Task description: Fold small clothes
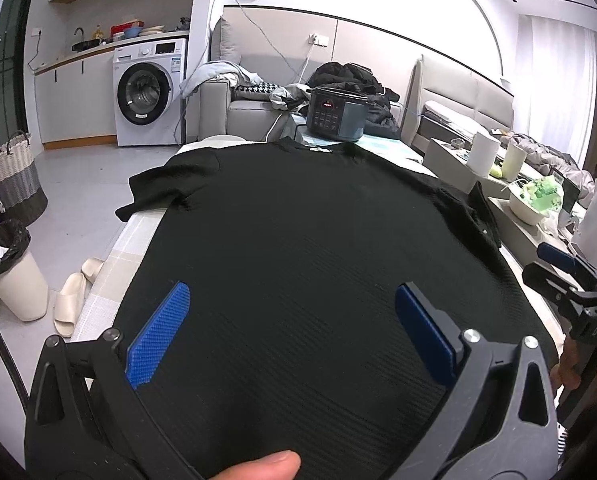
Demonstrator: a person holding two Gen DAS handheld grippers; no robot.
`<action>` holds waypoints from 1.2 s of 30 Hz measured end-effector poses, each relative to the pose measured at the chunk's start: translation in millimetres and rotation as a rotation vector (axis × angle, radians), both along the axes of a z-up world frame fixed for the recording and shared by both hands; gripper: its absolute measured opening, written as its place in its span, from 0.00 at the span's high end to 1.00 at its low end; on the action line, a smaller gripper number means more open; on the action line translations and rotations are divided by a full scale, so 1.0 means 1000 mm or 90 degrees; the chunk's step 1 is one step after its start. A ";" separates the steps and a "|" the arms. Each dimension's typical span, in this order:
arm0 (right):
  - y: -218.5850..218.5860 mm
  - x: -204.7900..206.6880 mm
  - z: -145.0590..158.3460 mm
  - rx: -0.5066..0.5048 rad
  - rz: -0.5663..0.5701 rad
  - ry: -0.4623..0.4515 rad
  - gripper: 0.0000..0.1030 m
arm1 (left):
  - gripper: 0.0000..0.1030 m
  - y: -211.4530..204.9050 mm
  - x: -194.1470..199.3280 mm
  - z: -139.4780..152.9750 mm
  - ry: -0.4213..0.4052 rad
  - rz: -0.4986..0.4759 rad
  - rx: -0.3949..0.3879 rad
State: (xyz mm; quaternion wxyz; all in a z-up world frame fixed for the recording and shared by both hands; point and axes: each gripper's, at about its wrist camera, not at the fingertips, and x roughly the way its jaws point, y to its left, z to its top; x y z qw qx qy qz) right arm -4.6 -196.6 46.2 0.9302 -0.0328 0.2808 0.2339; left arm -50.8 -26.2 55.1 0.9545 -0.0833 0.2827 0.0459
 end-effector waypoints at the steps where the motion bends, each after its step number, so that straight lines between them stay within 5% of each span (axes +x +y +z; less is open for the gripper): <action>1: -0.001 -0.002 0.001 -0.002 -0.003 -0.004 0.00 | 0.01 -0.001 -0.002 0.001 -0.002 -0.001 0.002; 36: -0.003 -0.006 0.012 -0.007 -0.026 -0.008 0.00 | 0.01 -0.001 -0.002 0.005 0.015 0.000 -0.008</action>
